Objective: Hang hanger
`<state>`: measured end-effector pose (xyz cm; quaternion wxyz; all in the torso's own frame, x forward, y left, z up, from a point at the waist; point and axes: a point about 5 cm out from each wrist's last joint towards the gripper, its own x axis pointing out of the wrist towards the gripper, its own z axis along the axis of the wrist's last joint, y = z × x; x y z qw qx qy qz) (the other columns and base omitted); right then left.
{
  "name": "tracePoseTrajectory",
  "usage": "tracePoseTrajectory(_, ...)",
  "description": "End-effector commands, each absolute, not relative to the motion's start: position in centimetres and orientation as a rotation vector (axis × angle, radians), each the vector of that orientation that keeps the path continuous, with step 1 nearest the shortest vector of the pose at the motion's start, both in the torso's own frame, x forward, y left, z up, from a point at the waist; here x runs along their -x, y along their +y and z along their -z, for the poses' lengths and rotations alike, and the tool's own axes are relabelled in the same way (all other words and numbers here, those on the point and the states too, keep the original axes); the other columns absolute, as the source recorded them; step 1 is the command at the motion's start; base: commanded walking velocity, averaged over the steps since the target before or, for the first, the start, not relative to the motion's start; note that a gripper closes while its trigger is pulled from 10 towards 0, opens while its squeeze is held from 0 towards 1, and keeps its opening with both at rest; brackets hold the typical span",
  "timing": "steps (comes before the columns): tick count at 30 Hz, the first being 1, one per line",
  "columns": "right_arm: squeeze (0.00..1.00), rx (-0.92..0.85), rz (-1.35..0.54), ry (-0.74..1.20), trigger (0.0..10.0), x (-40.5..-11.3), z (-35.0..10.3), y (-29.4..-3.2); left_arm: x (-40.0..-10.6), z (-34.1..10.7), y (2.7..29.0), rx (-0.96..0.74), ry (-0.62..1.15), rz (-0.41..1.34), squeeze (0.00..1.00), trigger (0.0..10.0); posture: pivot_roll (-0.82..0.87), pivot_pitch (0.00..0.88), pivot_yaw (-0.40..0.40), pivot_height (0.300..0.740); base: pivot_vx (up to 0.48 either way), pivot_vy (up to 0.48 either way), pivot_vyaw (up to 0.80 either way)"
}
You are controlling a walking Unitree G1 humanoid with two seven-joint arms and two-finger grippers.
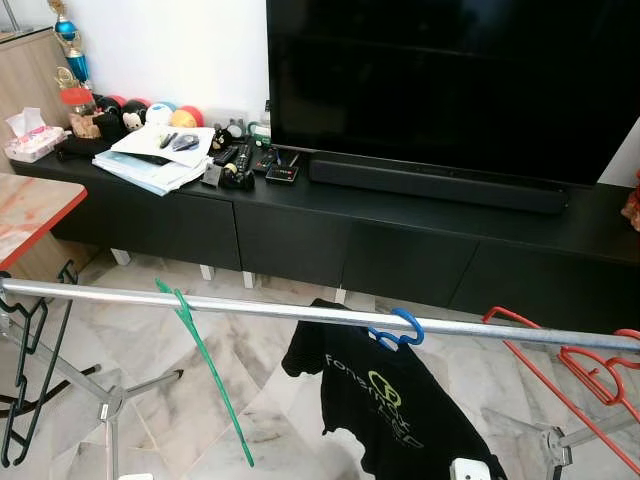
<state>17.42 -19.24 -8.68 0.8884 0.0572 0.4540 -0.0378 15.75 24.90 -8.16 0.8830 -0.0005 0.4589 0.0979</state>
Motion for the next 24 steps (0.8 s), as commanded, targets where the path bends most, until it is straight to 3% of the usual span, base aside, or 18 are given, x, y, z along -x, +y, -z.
tracePoseTrajectory(1, 0.0, -0.129, 0.101, 0.959, 10.0, -16.9, 8.9, -19.7, -14.7, 8.6, 25.1, 0.004, 0.996, -0.21, 0.0, 10.0, 0.04, 0.0, -0.039, 0.74, 0.0, 0.0, 0.0)
tracePoseTrajectory(24, 0.0, -0.115, 0.132, 0.991, 10.0, -15.9, 8.9, -21.8, -13.7, 8.5, 26.6, 0.012, 1.021, -0.231, 0.0, 10.0, 0.03, 0.0, -0.049, 0.74, -0.021, 0.0, 0.0)
